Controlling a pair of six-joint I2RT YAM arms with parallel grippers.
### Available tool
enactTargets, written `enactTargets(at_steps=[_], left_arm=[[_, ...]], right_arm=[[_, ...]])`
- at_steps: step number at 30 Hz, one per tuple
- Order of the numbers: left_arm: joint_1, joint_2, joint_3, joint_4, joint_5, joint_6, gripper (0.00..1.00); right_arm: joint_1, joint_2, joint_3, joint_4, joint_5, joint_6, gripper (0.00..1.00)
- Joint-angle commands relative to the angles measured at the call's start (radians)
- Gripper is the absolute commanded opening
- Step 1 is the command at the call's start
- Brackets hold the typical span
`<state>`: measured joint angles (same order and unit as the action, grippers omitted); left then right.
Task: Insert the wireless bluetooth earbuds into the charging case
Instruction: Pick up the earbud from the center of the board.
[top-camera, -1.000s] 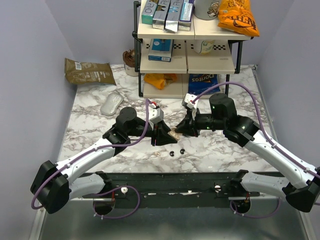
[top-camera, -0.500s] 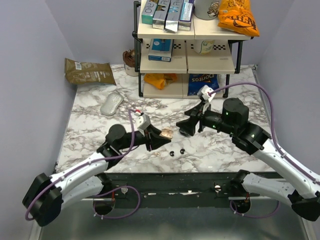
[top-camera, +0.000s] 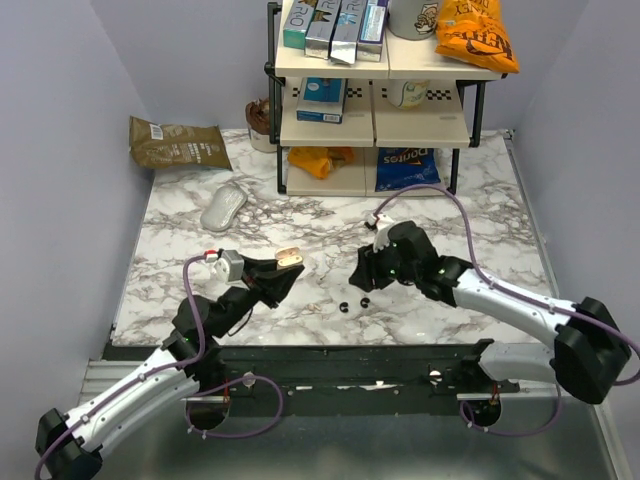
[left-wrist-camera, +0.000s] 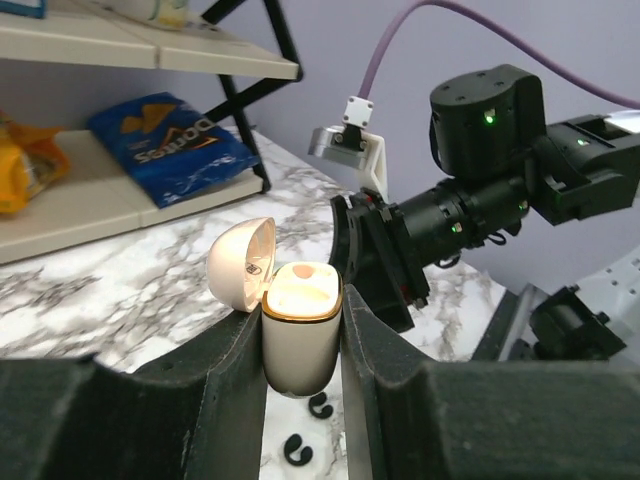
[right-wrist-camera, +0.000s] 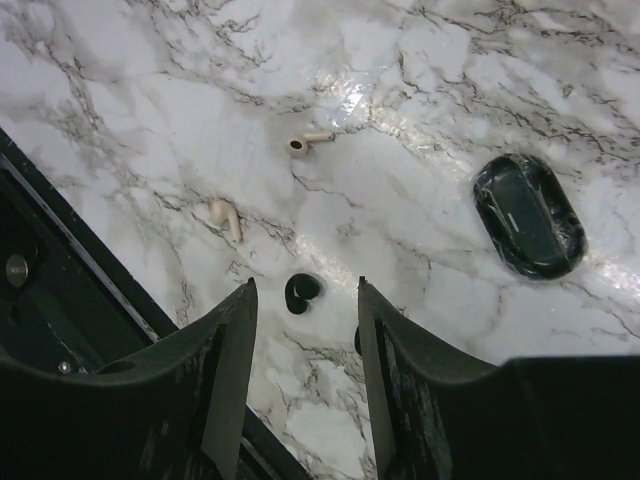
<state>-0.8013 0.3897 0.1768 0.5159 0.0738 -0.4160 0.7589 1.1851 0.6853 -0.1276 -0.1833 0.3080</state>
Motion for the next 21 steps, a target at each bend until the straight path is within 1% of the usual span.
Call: enactTargets(at_steps=[1,4,5,8,10,12,16,18,21], left_arm=[[-0.012,-0.097,-0.014,-0.155,-0.192,-0.006,0.0],[-0.016,-0.149,-0.016,-0.203,-0.238,-0.012,0.0],[-0.018,-0.158,-0.02,-0.212,-0.246,-0.021,0.0],[-0.021,-0.189,-0.019,-0.246,-0.267,-0.03,0.0],[-0.027,-0.215,-0.016,-0.276,-0.276,-0.036,0.0],[-0.03,-0.248,-0.013,-0.296,-0.299,-0.038,0.0],[-0.032,-0.293,0.013,-0.402,-0.402,-0.041,0.0],[-0.033,-0.31,0.026,-0.436,-0.449,-0.043,0.0],[-0.033,-0.319,0.03,-0.474,-0.477,-0.055,0.0]], right_arm=[[0.032,0.126,0.081,0.098,-0.033,0.023,0.54],[0.071,0.214,0.161,0.083,-0.004,0.003,0.57],[0.079,0.275,0.195,0.082,0.004,-0.001,0.58],[0.105,0.368,0.243,0.065,0.018,-0.029,0.58],[0.126,0.39,0.252,0.065,0.015,-0.056,0.58],[0.148,0.387,0.225,0.089,0.002,-0.089,0.58],[0.203,0.407,0.206,0.102,-0.025,-0.161,0.58],[0.215,0.421,0.211,0.1,-0.028,-0.17,0.58],[0.237,0.453,0.229,0.098,-0.022,-0.178,0.57]])
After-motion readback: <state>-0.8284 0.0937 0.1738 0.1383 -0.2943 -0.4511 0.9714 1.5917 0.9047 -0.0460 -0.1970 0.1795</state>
